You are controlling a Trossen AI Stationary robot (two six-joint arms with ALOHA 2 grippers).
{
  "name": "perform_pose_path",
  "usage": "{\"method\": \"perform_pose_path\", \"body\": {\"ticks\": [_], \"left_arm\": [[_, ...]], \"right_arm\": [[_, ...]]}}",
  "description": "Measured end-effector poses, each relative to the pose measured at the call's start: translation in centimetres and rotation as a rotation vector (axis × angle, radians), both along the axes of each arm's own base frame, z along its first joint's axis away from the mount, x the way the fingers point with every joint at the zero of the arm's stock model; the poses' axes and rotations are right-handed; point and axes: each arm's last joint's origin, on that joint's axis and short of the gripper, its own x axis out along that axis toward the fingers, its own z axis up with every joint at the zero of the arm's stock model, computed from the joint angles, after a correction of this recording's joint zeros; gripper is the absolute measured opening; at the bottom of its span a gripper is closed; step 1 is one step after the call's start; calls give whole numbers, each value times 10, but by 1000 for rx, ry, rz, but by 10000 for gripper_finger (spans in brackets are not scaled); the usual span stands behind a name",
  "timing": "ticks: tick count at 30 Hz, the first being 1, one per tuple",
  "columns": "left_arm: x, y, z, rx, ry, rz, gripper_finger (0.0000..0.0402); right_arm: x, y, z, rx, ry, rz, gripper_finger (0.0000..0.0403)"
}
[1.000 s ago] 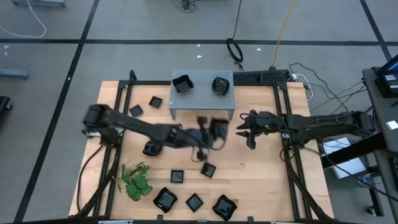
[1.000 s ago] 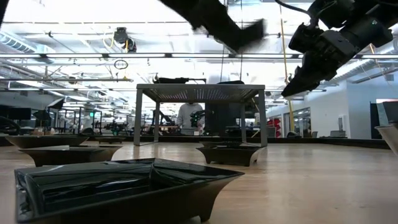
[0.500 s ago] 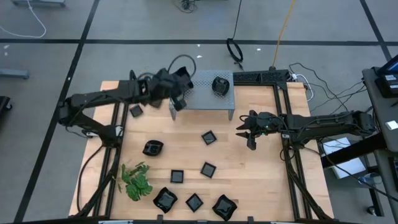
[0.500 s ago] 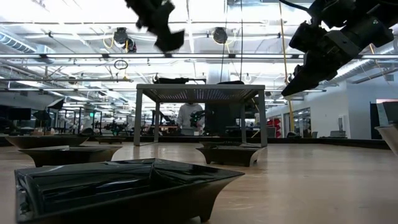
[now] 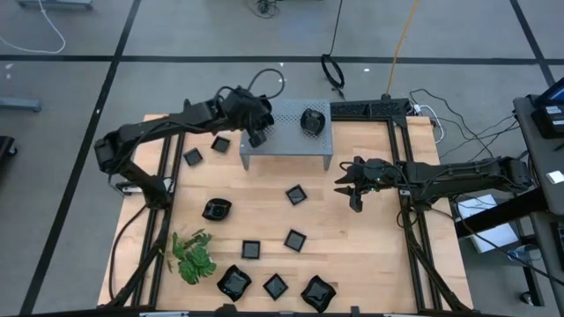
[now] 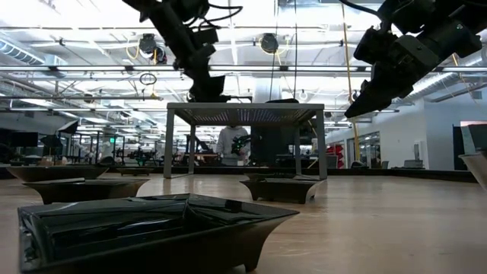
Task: Pick & Place Mini shaped plates
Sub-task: Stack the black distorted square plate on top of the black distorted square plate on the shelf
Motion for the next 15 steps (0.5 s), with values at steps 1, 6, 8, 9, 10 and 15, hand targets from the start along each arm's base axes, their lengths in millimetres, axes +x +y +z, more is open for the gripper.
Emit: {"method": "perform_pose_path", "body": {"ticks": [1, 6, 8, 9, 10, 15], "left_arm": [[2, 1, -2, -8, -1, -11, 19], [7, 1, -10, -18, 33, -38, 5], [7, 0, -10, -16, 34, -41, 13], [7, 0, -10, -16, 34, -40, 20], [8, 0, -10, -16, 35, -41, 26], [8, -2, -10, -1, 42, -27, 58]], "right_arm": [[0, 0, 0, 1, 0, 0, 116], [0, 0, 0, 1, 0, 0, 116], [0, 0, 0, 1, 0, 0, 116], [0, 0, 0, 1, 0, 0, 116], [0, 0, 0, 1, 0, 0, 116], [0, 0, 0, 1, 0, 0, 116]]}}
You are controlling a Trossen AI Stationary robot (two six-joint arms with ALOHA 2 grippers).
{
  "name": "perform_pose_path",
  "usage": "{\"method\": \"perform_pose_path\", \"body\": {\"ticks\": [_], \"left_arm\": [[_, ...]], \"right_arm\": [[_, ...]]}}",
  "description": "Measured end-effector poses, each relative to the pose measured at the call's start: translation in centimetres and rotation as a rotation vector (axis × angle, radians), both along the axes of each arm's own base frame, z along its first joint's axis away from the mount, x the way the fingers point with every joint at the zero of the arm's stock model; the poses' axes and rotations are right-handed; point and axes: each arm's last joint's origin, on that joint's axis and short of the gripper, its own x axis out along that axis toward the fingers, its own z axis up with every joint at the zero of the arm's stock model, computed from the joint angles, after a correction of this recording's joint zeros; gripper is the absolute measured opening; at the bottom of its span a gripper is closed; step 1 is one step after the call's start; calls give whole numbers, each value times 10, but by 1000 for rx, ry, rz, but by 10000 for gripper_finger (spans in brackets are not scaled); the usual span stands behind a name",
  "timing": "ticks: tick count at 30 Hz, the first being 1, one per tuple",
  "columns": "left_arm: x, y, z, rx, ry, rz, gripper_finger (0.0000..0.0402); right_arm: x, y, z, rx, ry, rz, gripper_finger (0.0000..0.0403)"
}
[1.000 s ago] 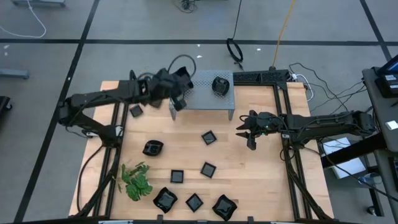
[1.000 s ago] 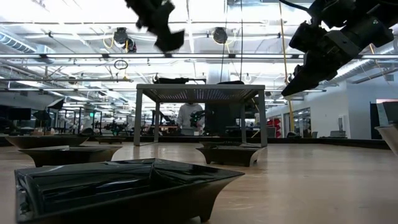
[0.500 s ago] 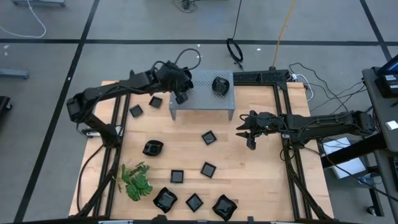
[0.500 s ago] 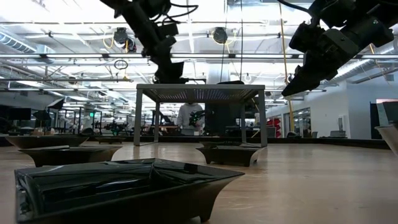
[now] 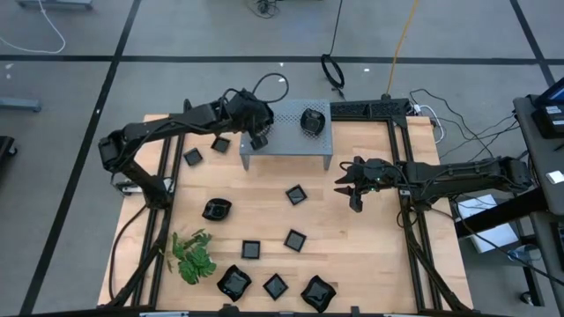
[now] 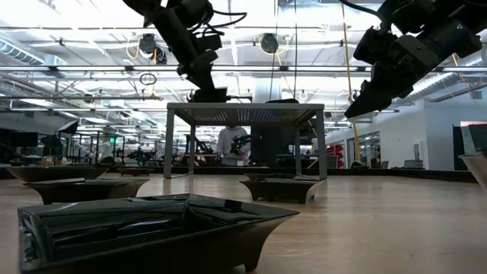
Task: Pick & Place Mini shaped plates
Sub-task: Stack the black distorted square plate on top of the black distorted square plate on the shelf, then stack the black distorted square plate on top of the black distorted square plates on the shelf
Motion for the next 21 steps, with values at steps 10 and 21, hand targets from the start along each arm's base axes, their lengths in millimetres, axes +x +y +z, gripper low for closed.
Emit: {"method": "perform_pose_path", "body": {"ticks": [10, 21], "left_arm": [[-9, -23, 25, 98, -31, 13, 126], [-41, -72, 29, -329, 10, 83, 145]], "right_arm": [[0, 0, 0, 0, 0, 0, 116], [0, 0, 0, 0, 0, 0, 116]]}}
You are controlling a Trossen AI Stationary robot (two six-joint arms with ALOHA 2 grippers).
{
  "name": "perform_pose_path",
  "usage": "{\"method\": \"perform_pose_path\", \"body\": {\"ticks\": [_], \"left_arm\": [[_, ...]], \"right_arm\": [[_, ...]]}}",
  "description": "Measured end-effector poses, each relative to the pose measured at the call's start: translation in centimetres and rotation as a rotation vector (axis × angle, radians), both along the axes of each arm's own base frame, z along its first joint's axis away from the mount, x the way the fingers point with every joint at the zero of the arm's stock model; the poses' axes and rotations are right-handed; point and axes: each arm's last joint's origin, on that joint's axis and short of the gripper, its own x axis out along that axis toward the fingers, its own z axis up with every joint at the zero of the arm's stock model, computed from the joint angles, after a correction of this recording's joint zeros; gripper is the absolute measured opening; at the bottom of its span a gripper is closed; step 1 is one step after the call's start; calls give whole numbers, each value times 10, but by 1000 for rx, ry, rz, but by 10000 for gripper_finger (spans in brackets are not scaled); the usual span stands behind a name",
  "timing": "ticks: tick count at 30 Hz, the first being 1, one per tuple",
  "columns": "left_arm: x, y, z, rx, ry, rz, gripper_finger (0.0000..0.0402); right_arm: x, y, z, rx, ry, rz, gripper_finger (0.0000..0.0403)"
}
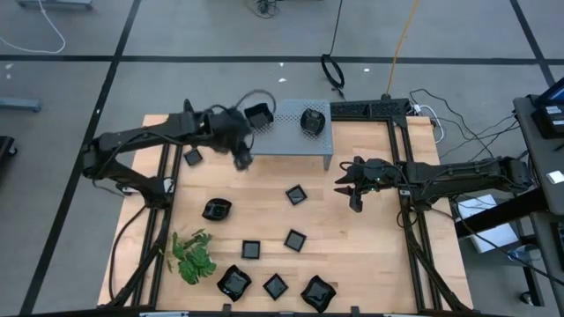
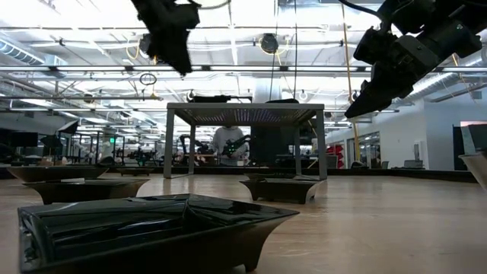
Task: Pick & Place Mini shaped plates
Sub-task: Stack the black distorted square plate on top of the black distorted square plates on the shelf
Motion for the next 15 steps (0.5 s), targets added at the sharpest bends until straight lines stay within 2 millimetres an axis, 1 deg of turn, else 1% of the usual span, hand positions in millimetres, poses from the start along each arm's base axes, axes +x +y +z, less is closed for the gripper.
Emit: {"method": "perform_pose_path", "body": {"ticks": [2, 5, 8, 11, 15], "left_arm": [[-1, -14, -6, -147, 48, -37, 145], [4, -39, -16, -247, 68, -100, 145], [9, -66, -28, -261, 76, -192, 145], [12, -92, -44, -251, 71, -297, 145], [18, -123, -61, -214, -12, -457, 145]], "right_arm": [[0, 0, 0, 0, 0, 0, 116], [0, 0, 0, 0, 0, 0, 116], [0, 0, 0, 0, 0, 0, 116], [0, 0, 0, 0, 0, 0, 116], [0, 0, 0, 0, 0, 0, 116]]}}
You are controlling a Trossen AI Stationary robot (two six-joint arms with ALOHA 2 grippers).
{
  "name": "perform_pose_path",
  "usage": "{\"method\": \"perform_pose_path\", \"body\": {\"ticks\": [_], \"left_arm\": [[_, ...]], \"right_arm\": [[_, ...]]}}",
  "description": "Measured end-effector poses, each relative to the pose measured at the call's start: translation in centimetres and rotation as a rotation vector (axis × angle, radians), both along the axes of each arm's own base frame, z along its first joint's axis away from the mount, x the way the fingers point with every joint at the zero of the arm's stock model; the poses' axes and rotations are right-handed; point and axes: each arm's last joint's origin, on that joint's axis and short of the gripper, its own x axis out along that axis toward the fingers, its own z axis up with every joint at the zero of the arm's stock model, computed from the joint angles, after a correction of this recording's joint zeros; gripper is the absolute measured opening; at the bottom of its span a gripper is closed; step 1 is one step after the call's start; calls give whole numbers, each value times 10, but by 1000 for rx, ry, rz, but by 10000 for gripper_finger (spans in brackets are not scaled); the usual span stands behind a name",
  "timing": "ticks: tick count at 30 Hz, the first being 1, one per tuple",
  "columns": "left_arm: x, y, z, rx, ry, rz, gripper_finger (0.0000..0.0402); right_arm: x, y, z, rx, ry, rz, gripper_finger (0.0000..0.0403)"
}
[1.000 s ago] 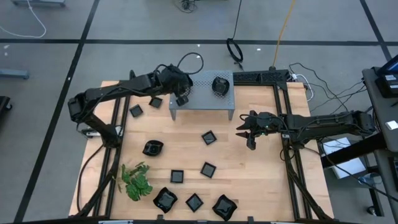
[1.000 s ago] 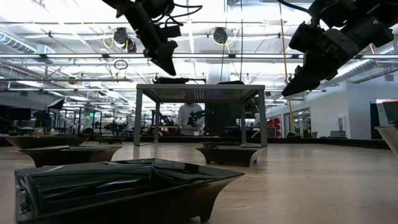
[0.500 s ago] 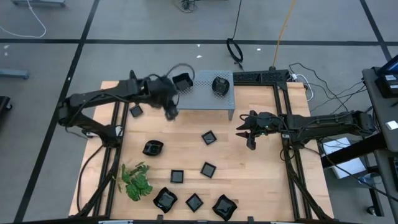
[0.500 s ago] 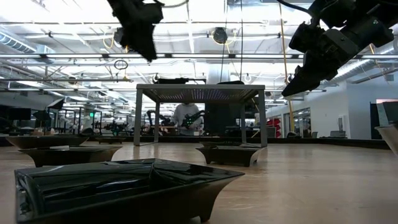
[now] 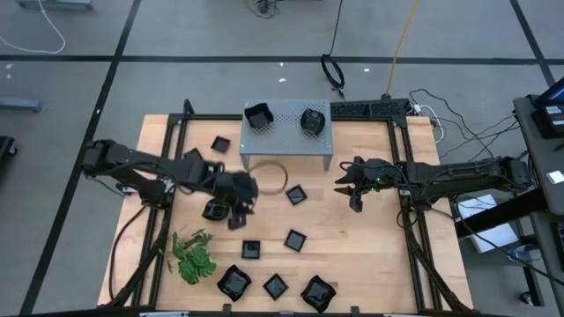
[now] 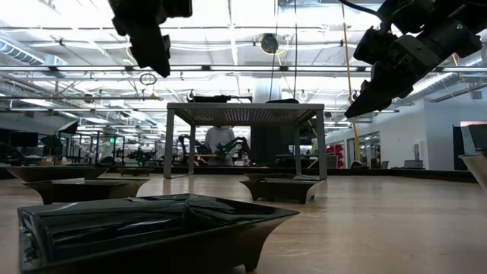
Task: Pick & Place Mini shaped plates
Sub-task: Stack the black distorted square plate on top of the black distorted square plates on the shelf
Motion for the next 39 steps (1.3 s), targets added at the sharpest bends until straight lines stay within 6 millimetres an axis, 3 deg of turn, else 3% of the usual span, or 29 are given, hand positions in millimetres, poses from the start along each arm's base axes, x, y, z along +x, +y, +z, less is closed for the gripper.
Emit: {"method": "perform_pose_path", "body": {"ticks": [6, 14, 19, 24, 32, 39], "left_arm": [[4, -31, -21, -24, -184, -77, 145], [-6, -68, -58, -176, -17, 32, 145], [-4, -98, -83, -138, 40, -93, 145], [-6, -121, -95, -140, 55, -241, 145], [-15, -144, -112, -84, 83, -406, 145], [-18, -152, -130, -19, 120, -495, 145]], "right_arm": [[0, 0, 0, 0, 0, 0, 116], [0, 0, 0, 0, 0, 0, 116], [0, 0, 0, 0, 0, 0, 116], [0, 0, 0, 0, 0, 0, 116], [0, 0, 0, 0, 0, 0, 116], [0, 0, 0, 0, 0, 0, 116]]}}
